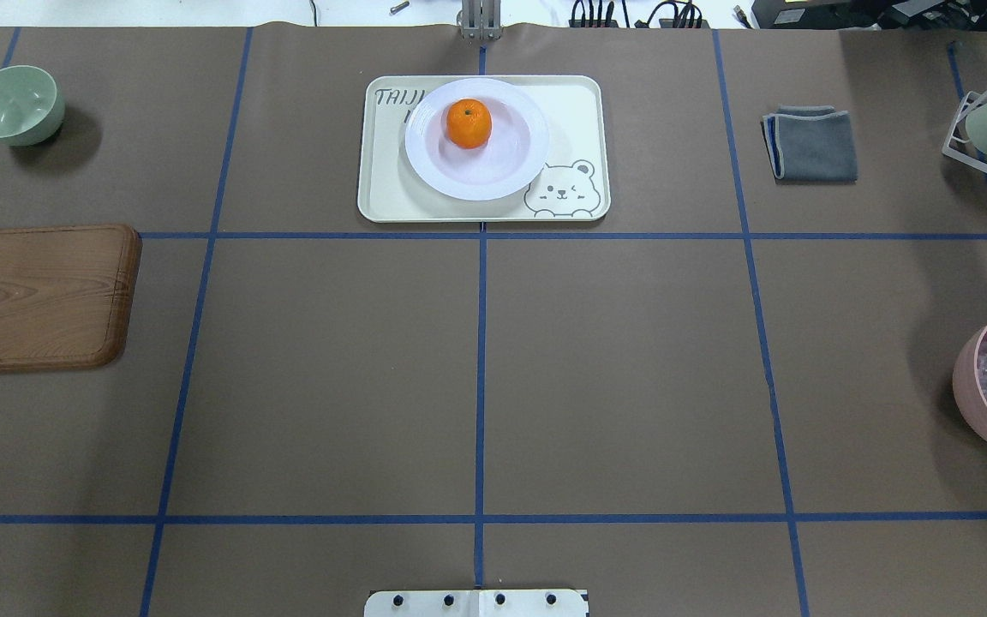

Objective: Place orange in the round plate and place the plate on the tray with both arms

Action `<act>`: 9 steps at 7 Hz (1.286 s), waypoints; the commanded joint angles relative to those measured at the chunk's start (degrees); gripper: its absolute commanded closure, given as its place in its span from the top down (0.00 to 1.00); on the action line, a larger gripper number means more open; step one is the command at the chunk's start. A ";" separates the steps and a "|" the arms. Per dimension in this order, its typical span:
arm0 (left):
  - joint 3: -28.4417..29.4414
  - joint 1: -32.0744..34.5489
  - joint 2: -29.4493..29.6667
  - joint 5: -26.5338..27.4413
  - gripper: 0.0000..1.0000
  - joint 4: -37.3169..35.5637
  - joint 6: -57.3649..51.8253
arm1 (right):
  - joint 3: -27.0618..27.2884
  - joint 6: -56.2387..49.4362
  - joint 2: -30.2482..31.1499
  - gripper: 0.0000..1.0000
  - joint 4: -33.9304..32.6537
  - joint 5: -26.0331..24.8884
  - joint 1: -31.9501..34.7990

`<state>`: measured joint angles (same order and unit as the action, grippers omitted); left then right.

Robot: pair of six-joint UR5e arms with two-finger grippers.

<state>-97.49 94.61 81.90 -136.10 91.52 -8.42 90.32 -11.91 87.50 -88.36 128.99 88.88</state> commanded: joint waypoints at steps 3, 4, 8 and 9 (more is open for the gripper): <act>-0.60 0.04 -0.51 0.22 0.98 0.41 -0.10 | 7.40 8.86 4.79 1.00 -0.06 0.91 0.76; -0.51 0.04 -0.51 0.31 0.98 0.32 -0.10 | 7.59 12.14 4.79 1.00 0.03 1.09 0.68; -0.33 0.04 -0.51 0.66 0.98 0.32 -0.01 | 7.07 11.47 5.31 1.00 0.03 4.15 0.76; -0.33 0.04 -0.51 0.66 0.98 0.32 -0.01 | 7.24 11.47 5.66 1.00 0.03 4.17 0.76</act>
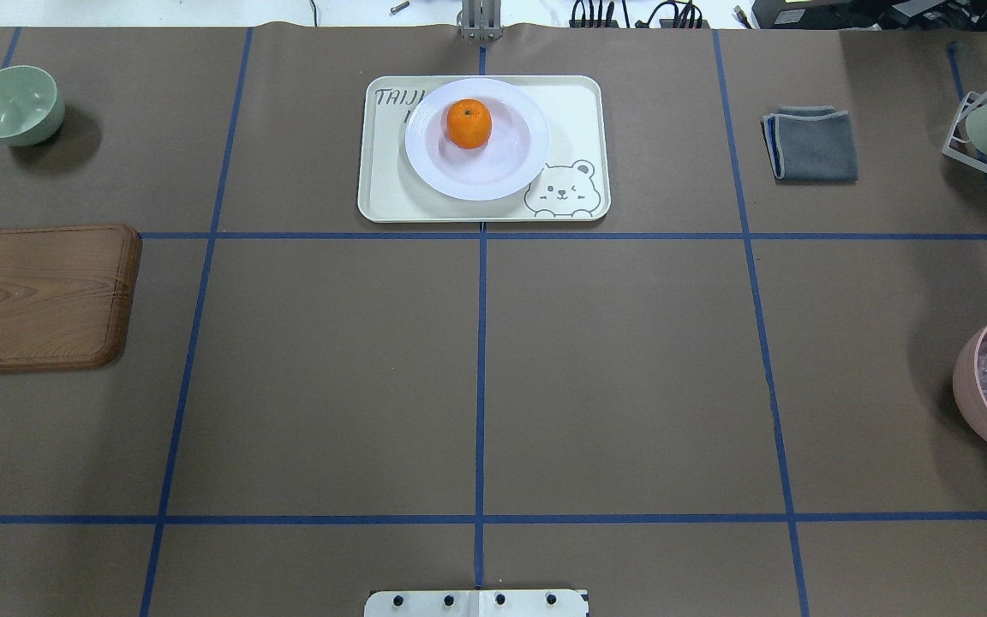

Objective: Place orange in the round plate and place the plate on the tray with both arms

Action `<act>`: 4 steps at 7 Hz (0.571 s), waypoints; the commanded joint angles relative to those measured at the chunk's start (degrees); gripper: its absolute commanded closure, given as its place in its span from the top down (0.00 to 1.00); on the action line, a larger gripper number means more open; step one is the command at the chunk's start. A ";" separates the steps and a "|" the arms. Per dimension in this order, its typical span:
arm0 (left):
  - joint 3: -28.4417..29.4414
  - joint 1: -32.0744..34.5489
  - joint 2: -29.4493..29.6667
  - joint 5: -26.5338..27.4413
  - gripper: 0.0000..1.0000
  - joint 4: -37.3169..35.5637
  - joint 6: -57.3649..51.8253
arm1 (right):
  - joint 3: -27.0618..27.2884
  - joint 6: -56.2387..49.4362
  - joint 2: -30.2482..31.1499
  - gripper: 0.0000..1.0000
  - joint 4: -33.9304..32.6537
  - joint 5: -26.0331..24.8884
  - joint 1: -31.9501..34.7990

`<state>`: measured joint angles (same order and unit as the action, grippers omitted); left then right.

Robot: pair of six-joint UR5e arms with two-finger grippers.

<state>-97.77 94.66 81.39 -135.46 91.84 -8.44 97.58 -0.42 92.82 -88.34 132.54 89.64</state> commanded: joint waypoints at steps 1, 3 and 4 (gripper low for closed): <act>-0.06 0.00 0.00 0.02 0.98 0.00 0.00 | -0.19 -0.19 0.60 1.00 0.01 0.44 -0.08; -0.32 0.00 -0.70 -0.07 0.98 0.00 -0.08 | -0.11 -0.19 1.31 1.00 0.10 0.35 0.01; -0.23 0.00 -0.70 -0.07 0.98 0.00 -0.08 | -0.20 -0.19 1.48 1.00 0.10 0.26 0.01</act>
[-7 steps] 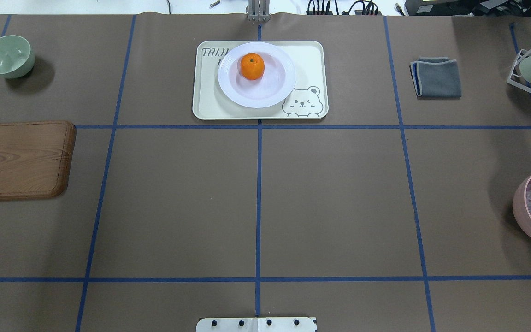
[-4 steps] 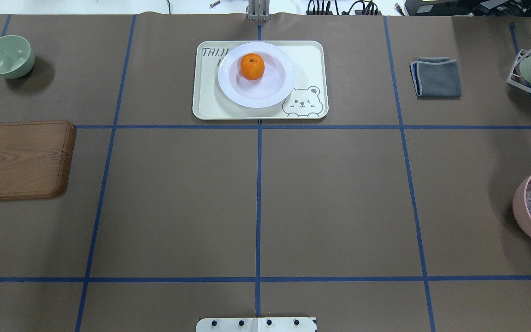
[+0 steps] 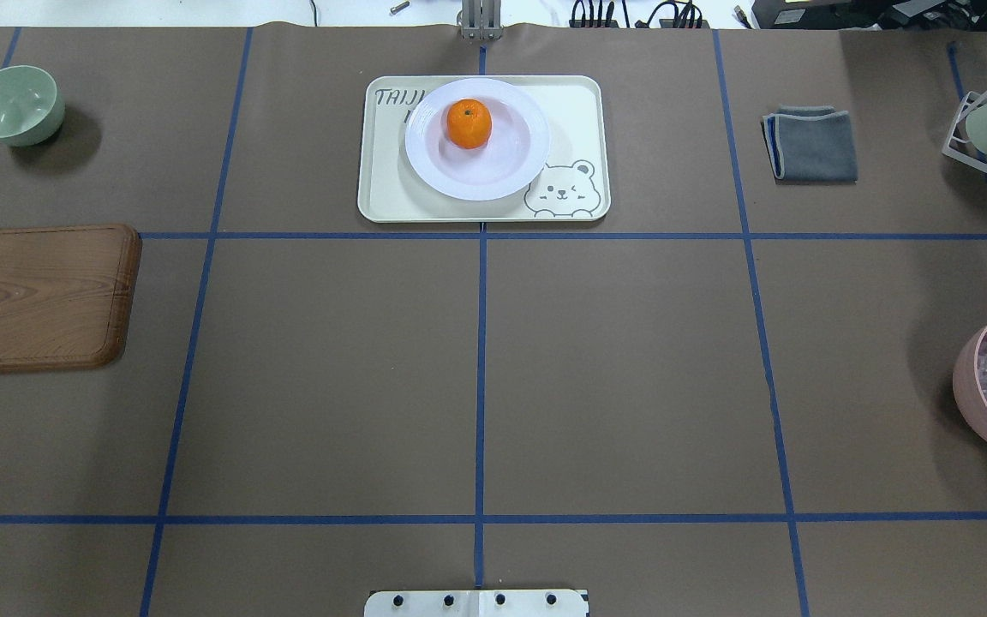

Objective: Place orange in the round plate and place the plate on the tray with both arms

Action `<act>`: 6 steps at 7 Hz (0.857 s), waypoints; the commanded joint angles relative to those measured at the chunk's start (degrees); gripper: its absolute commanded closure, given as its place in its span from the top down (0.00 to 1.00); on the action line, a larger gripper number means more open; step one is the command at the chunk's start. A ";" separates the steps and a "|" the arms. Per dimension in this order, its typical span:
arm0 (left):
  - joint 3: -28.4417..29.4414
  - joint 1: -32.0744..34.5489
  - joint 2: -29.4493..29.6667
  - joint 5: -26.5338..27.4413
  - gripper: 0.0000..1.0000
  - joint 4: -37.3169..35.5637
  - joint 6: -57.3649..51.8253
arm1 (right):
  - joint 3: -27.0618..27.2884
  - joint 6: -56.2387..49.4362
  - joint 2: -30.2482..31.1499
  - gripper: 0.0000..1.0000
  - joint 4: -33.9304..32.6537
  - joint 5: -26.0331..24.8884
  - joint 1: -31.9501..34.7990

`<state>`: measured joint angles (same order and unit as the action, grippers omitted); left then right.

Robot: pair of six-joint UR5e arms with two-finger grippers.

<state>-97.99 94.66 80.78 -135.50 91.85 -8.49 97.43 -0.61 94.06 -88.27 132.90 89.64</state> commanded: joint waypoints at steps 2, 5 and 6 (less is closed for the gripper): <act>-0.01 0.00 -0.18 0.06 0.98 0.00 -0.03 | -0.05 -0.01 0.33 1.00 0.03 -0.01 0.01; -0.01 0.00 -0.18 0.06 0.98 0.00 -0.03 | -0.05 0.08 0.86 1.00 0.03 -0.01 0.01; -0.01 0.09 -0.18 0.06 0.98 0.00 -0.03 | -0.05 -0.01 0.95 1.00 0.03 -0.01 -0.07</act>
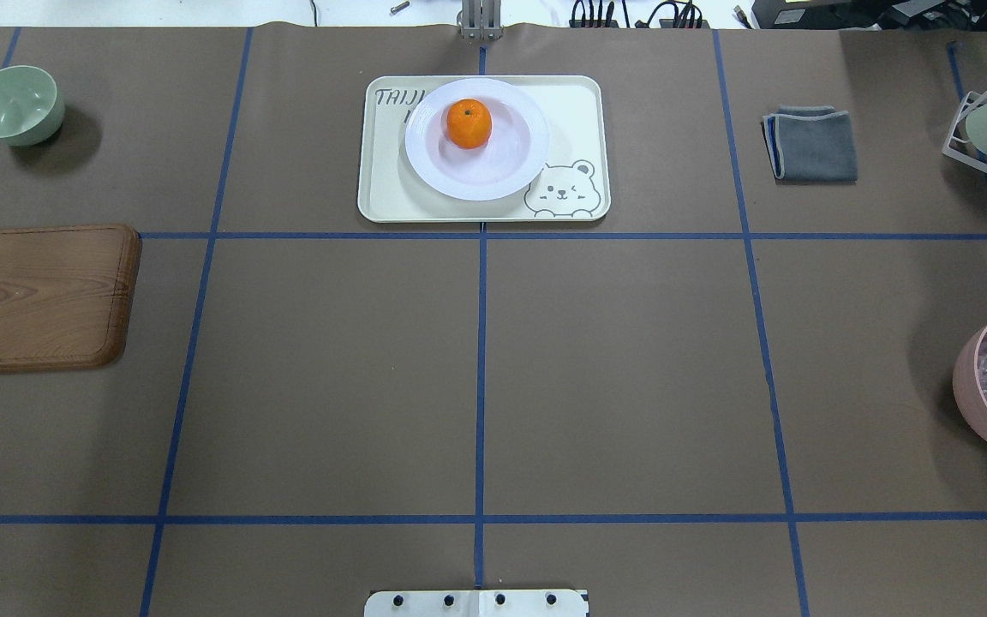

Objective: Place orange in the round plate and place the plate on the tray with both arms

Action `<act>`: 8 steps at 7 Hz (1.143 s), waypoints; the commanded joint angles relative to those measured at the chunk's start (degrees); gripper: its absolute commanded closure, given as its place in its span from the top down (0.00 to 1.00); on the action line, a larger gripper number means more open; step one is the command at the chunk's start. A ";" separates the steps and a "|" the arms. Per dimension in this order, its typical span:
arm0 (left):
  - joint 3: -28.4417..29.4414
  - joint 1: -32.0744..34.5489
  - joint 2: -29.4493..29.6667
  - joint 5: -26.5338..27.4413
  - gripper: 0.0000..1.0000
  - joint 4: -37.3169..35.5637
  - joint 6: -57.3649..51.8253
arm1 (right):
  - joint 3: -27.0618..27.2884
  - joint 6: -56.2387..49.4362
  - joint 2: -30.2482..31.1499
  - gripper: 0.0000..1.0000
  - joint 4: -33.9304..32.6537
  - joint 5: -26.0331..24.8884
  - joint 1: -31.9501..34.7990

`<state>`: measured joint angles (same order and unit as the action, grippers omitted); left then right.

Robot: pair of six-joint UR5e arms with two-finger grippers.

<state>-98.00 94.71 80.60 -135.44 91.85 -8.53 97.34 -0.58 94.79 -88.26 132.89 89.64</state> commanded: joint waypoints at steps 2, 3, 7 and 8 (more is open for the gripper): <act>0.09 0.03 -0.09 0.00 0.98 0.00 0.00 | 0.13 0.05 0.22 1.00 0.02 0.00 -0.07; 0.09 0.03 0.00 0.00 0.98 0.00 0.00 | 0.13 0.05 0.22 1.00 0.02 0.00 -0.07; 0.09 0.03 0.00 0.00 0.98 0.00 0.00 | 0.57 0.23 -0.04 1.00 0.02 0.00 -0.07; 0.09 0.03 0.00 0.00 0.98 0.00 0.09 | 0.48 0.31 -0.30 1.00 1.07 0.00 -0.07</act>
<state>-97.91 94.75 80.56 -135.44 91.85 -8.50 97.87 -0.33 94.73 -87.99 132.89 89.56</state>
